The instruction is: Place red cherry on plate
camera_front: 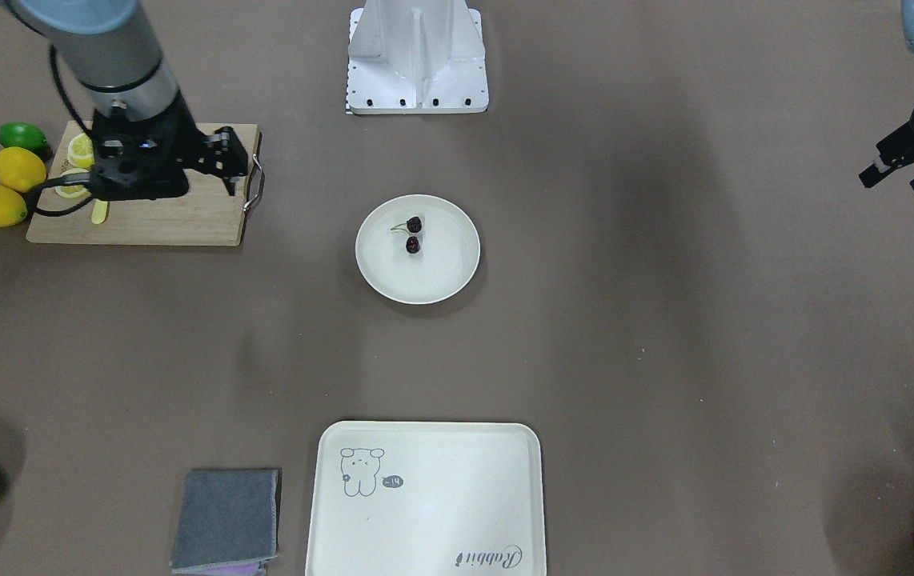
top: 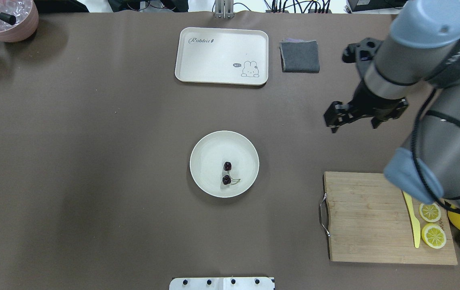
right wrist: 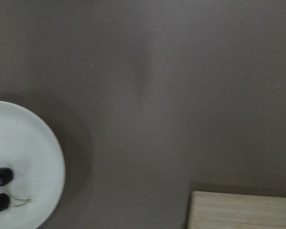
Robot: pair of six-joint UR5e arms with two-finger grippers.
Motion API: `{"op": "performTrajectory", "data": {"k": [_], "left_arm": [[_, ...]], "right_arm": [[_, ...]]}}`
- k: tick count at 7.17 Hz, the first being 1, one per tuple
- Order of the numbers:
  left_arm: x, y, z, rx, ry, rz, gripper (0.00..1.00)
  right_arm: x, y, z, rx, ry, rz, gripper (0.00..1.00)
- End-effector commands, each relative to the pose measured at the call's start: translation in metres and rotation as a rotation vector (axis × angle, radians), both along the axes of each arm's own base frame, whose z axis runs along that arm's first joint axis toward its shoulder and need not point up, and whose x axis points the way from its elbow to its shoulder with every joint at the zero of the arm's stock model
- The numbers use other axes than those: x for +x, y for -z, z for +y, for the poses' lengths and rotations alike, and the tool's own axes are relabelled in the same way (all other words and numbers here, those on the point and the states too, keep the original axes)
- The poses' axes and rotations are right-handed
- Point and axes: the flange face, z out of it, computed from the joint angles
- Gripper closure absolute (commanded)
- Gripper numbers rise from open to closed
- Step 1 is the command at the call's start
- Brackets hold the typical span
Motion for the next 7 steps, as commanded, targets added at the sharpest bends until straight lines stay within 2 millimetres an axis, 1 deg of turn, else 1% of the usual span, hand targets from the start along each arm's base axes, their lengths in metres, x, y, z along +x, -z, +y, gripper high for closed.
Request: {"op": "performTrajectory", "data": {"k": [1, 2, 3, 4, 5, 6, 7], "left_arm": [[0.005, -0.067, -0.017, 0.000, -0.085, -0.038, 0.02], [0.001, -0.075, -0.011, 0.004, -0.093, -0.043, 0.02], [-0.005, -0.079, -0.006, 0.041, -0.121, -0.022, 0.02], [-0.012, -0.090, 0.003, 0.079, -0.157, -0.010, 0.02], [-0.010, -0.084, 0.007, 0.085, -0.175, 0.040, 0.02], [-0.009, -0.065, 0.013, 0.099, -0.193, 0.118, 0.02], [-0.015, -0.063, 0.038, 0.099, -0.193, 0.121, 0.02]], "right_arm": [[0.109, -0.064, 0.006, -0.012, 0.049, 0.029, 0.00], [0.155, -0.101, 0.006, 0.024, 0.117, 0.039, 0.00], [0.206, -0.127, 0.010, 0.026, 0.125, 0.025, 0.00], [0.243, -0.150, 0.018, 0.040, 0.140, 0.009, 0.00], [0.275, -0.167, 0.028, 0.055, 0.137, 0.009, 0.00], [0.299, -0.189, 0.037, 0.077, 0.169, -0.004, 0.00], [0.315, -0.205, 0.035, 0.094, 0.192, -0.019, 0.00]]}}
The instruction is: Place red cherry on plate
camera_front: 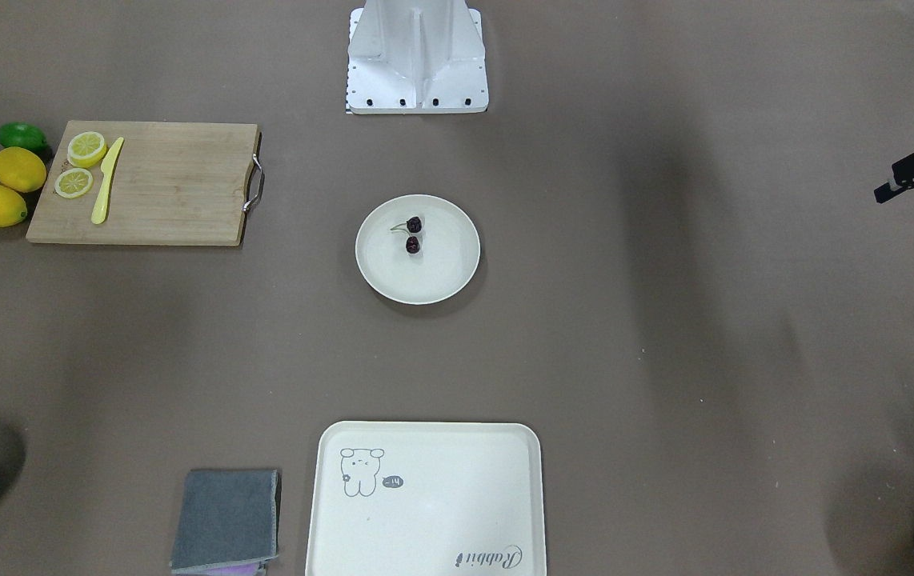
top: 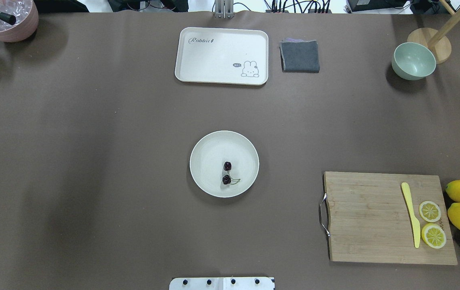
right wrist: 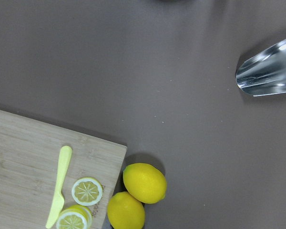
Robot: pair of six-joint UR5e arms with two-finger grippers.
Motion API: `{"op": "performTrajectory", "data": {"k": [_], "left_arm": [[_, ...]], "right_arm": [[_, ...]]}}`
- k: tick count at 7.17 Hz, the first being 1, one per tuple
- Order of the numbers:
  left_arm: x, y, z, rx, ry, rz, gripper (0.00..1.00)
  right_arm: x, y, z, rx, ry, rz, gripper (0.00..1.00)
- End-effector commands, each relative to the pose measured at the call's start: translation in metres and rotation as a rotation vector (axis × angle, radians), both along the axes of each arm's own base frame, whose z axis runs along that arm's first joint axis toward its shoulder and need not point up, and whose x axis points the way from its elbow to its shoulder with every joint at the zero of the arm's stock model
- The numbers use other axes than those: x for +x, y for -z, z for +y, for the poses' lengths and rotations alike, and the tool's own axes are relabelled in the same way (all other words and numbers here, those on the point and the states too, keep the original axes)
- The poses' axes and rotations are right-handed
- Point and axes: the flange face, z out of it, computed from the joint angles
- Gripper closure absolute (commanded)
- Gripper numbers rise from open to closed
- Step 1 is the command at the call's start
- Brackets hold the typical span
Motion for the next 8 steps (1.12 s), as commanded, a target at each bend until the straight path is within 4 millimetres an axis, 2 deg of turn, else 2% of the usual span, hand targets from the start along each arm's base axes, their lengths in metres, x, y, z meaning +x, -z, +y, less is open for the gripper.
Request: {"op": "performTrajectory", "data": {"k": [1, 2, 3, 4, 5, 6, 7, 8], "left_arm": [[-0.008, 0.019, 0.043, 0.032, -0.018, 0.038, 0.02], [-0.012, 0.019, 0.062, 0.064, -0.035, 0.039, 0.02], [-0.013, 0.019, 0.067, 0.064, -0.035, 0.039, 0.02], [-0.009, 0.013, 0.061, 0.057, -0.044, 0.036, 0.02], [-0.008, 0.011, 0.057, 0.044, -0.040, 0.032, 0.02], [-0.008, 0.017, 0.048, 0.054, -0.025, 0.014, 0.02], [-0.004, 0.028, 0.022, 0.039, 0.014, -0.012, 0.02], [-0.003, 0.036, 0.018, 0.047, 0.017, -0.006, 0.02]], "right_arm": [[0.035, -0.034, 0.009, 0.048, 0.068, -0.027, 0.00], [0.050, -0.044, 0.019, 0.065, 0.078, -0.045, 0.00], [0.075, -0.060, 0.023, 0.076, 0.062, -0.072, 0.00], [0.089, -0.091, 0.013, 0.077, 0.087, -0.113, 0.00], [0.098, -0.106, -0.009, 0.083, 0.097, -0.130, 0.00], [0.111, -0.113, -0.028, 0.089, 0.094, -0.135, 0.00], [0.118, -0.118, -0.058, 0.097, 0.110, -0.137, 0.00], [0.136, -0.110, -0.096, 0.125, 0.123, -0.121, 0.00]]}}
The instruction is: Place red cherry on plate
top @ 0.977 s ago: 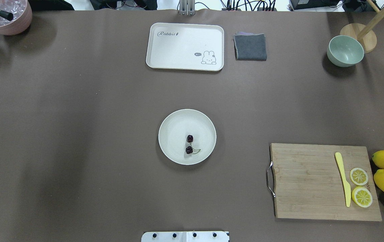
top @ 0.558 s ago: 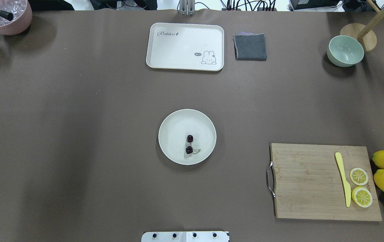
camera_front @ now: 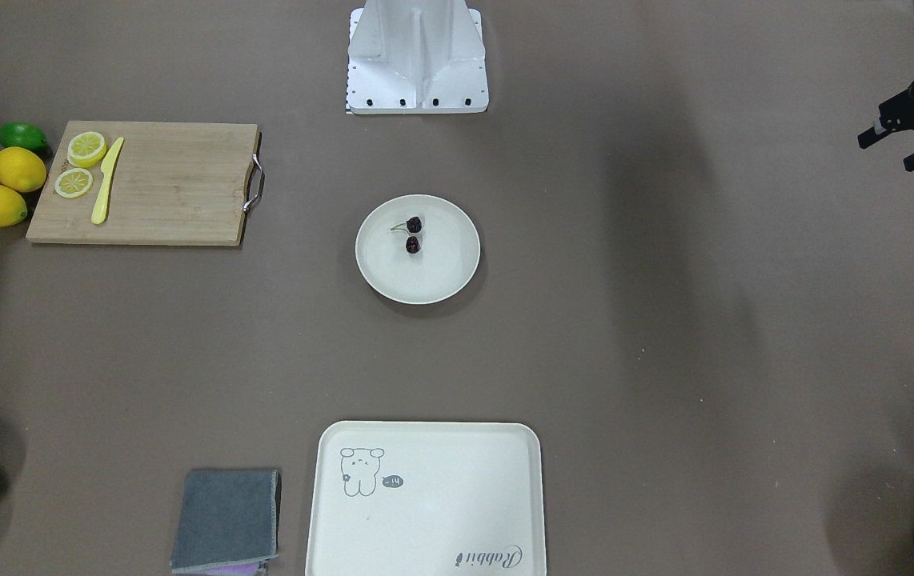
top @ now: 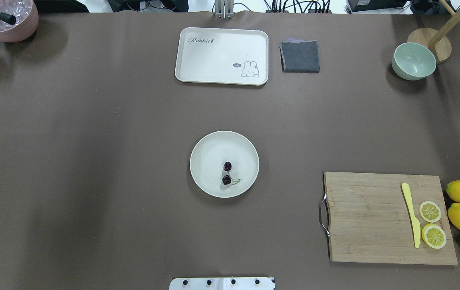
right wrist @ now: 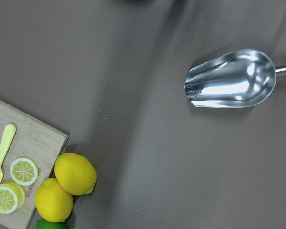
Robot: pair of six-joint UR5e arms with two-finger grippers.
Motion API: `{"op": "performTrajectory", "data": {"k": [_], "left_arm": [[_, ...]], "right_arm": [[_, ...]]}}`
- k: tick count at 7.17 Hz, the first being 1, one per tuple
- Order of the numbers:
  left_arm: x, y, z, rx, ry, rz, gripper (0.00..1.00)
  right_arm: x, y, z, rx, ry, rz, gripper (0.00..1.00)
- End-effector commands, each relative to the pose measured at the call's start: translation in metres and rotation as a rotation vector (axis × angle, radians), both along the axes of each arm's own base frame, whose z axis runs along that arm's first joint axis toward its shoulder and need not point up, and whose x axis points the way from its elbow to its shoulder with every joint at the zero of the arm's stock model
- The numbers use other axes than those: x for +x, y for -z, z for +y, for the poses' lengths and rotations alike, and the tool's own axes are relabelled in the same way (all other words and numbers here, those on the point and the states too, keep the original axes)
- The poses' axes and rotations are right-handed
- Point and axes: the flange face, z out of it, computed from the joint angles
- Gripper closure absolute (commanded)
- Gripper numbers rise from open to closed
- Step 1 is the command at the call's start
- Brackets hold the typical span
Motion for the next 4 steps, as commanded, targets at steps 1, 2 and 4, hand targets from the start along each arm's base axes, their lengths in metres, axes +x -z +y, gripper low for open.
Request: {"op": "performTrajectory", "data": {"k": [1, 2, 4], "left_arm": [[0.003, 0.007, -0.012, -0.012, 0.016, -0.003, 0.02], [0.004, 0.000, -0.015, -0.027, 0.020, -0.007, 0.02], [0.016, -0.011, -0.036, 0.096, -0.078, 0.017, 0.02]], "right_arm": [[0.028, 0.010, -0.040, 0.048, 0.011, 0.015, 0.00], [0.030, 0.017, -0.025, 0.040, -0.002, 0.022, 0.00], [0.033, 0.020, -0.018, 0.009, -0.009, 0.048, 0.00]]}}
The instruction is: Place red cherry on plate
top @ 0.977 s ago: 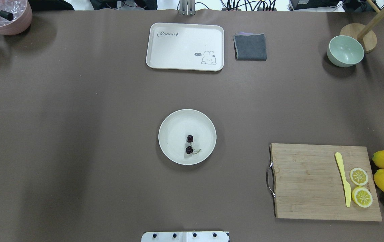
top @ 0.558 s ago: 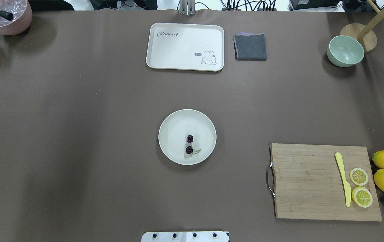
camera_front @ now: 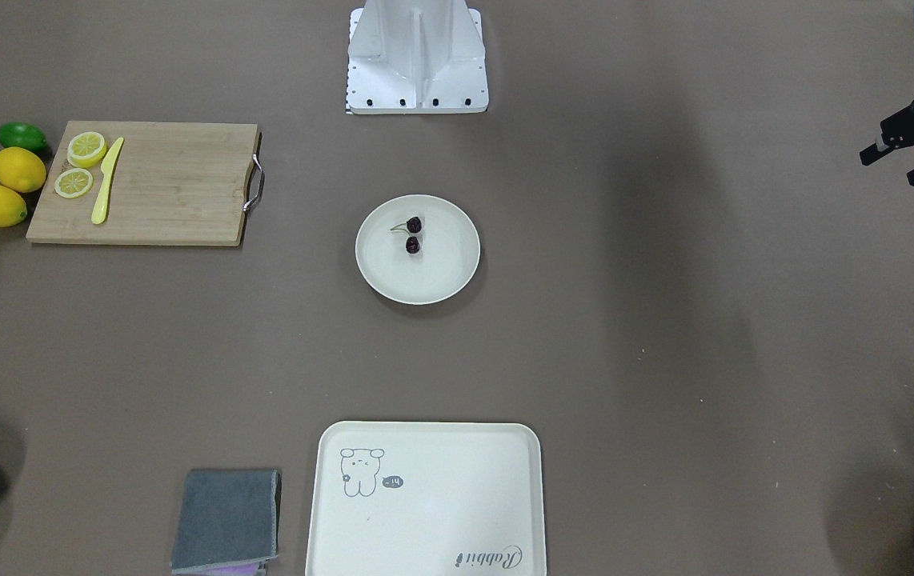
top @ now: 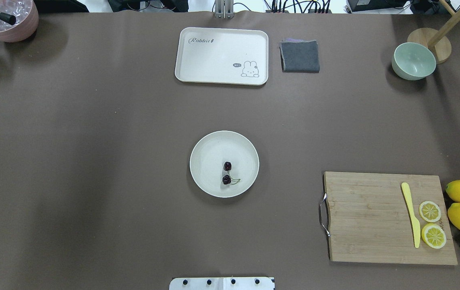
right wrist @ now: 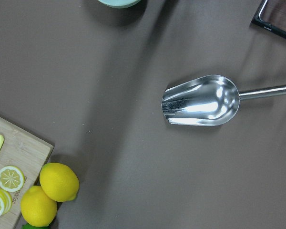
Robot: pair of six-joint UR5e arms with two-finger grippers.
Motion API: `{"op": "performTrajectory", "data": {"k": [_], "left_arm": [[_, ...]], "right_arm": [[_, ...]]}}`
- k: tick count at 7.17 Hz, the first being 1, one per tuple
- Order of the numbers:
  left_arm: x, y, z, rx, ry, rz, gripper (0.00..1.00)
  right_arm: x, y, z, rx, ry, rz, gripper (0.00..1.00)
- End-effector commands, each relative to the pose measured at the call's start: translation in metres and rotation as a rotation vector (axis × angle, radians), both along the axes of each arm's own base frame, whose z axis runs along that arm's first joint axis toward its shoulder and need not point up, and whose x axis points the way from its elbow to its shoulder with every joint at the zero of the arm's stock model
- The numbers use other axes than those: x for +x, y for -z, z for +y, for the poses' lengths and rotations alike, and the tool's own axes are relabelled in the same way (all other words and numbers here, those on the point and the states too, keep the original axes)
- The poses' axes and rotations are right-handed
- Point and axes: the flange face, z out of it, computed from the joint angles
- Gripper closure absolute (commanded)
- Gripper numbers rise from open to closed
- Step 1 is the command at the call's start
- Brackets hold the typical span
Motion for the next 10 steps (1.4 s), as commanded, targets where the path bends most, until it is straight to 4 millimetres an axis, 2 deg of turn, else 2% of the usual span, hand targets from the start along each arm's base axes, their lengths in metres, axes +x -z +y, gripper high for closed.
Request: {"op": "performTrajectory", "data": {"k": [1, 2, 3, 4, 5, 6, 7, 8, 9, 10], "left_arm": [[0.011, -0.029, -0.041, 0.065, -0.074, 0.030, 0.02], [-0.006, -0.044, -0.047, 0.005, -0.045, 0.070, 0.02], [-0.037, -0.042, -0.071, -0.091, 0.013, 0.123, 0.02], [-0.057, -0.039, -0.076, -0.119, 0.046, 0.171, 0.02], [-0.063, -0.035, -0.073, -0.091, 0.050, 0.177, 0.02], [-0.086, -0.061, -0.064, -0.042, 0.065, 0.160, 0.02], [-0.101, -0.103, -0.053, 0.000, 0.057, 0.057, 0.02], [-0.120, -0.118, -0.051, 0.003, 0.082, -0.077, 0.02], [-0.135, -0.131, -0.047, -0.022, 0.106, -0.131, 0.02], [-0.147, -0.135, -0.045, -0.030, 0.127, -0.172, 0.02]], "right_arm": [[0.001, -0.004, 0.007, -0.020, -0.003, 0.011, 0.00], [0.001, -0.003, 0.009, -0.017, -0.004, 0.010, 0.00], [0.001, -0.002, 0.009, -0.017, -0.006, 0.011, 0.00], [0.002, -0.002, 0.009, -0.020, -0.009, 0.012, 0.00], [0.001, -0.002, 0.009, -0.020, -0.008, 0.012, 0.00], [0.000, -0.006, 0.007, -0.028, -0.003, 0.020, 0.00], [-0.001, -0.009, 0.008, -0.036, 0.002, 0.029, 0.00], [-0.002, -0.009, 0.008, -0.046, -0.007, 0.033, 0.00], [-0.006, -0.008, 0.005, -0.055, -0.013, 0.036, 0.00], [-0.009, -0.006, 0.004, -0.054, -0.009, 0.038, 0.00]]}}
